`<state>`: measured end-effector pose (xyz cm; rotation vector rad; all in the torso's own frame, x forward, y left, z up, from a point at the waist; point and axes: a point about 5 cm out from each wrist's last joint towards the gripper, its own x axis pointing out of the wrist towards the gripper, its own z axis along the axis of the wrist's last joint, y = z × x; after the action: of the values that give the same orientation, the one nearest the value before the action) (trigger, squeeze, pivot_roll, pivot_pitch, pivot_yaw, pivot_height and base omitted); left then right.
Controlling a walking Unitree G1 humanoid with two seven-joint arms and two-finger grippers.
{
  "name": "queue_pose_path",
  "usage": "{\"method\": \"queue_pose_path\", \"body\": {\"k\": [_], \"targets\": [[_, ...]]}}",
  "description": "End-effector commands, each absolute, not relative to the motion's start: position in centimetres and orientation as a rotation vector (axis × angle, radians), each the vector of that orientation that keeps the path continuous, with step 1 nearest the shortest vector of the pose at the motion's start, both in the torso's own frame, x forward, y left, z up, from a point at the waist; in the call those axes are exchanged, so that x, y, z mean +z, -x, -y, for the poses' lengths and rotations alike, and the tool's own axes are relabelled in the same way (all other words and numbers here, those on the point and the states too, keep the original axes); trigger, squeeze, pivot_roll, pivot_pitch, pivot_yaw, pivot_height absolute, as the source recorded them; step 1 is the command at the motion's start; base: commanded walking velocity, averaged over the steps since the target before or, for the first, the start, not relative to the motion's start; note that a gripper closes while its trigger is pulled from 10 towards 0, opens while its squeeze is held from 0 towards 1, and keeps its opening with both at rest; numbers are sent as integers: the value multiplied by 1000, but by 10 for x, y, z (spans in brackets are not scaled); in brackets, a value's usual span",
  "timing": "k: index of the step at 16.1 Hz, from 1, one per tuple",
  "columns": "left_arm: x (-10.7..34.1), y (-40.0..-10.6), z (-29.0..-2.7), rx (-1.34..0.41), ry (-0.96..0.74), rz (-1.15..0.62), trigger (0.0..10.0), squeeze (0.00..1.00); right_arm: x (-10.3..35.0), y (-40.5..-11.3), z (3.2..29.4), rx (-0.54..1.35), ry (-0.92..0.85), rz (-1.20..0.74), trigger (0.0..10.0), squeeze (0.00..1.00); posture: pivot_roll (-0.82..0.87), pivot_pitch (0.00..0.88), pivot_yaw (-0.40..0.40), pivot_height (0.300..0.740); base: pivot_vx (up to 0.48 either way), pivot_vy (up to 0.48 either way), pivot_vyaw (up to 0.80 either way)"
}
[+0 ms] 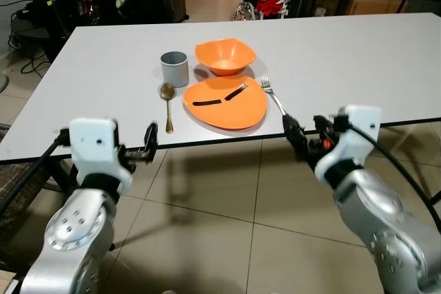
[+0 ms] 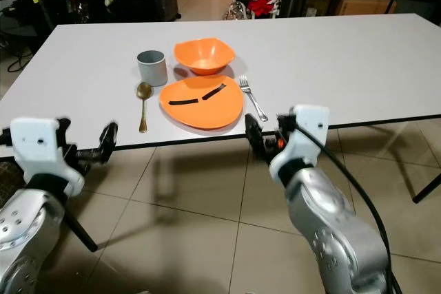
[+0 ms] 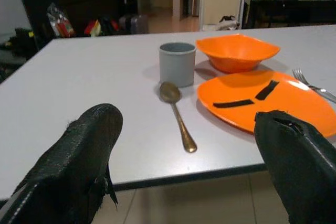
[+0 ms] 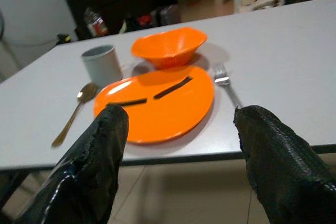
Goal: Setting the table
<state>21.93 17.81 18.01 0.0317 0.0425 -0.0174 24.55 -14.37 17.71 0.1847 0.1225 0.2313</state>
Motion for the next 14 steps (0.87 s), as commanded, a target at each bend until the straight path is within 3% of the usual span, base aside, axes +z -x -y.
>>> {"method": "queue_pose_path", "body": {"k": [1, 10, 14], "targets": [[178, -219, -181, -13, -34, -57, 10000, 0, 175, -245, 142, 263, -132, -113, 10000, 0, -69, 0, 34, 740, 0, 0, 0], [176, -212, -177, -19, -39, -74, 10000, 0, 169, -245, 132, 419, -142, -58, 10000, 0, -25, 0, 11, 740, 0, 0, 800], [175, -219, -175, -56, -58, -81, 10000, 0, 163, -247, 145, 266, -86, -55, 10000, 0, -59, 0, 51, 740, 0, 0, 800]]}}
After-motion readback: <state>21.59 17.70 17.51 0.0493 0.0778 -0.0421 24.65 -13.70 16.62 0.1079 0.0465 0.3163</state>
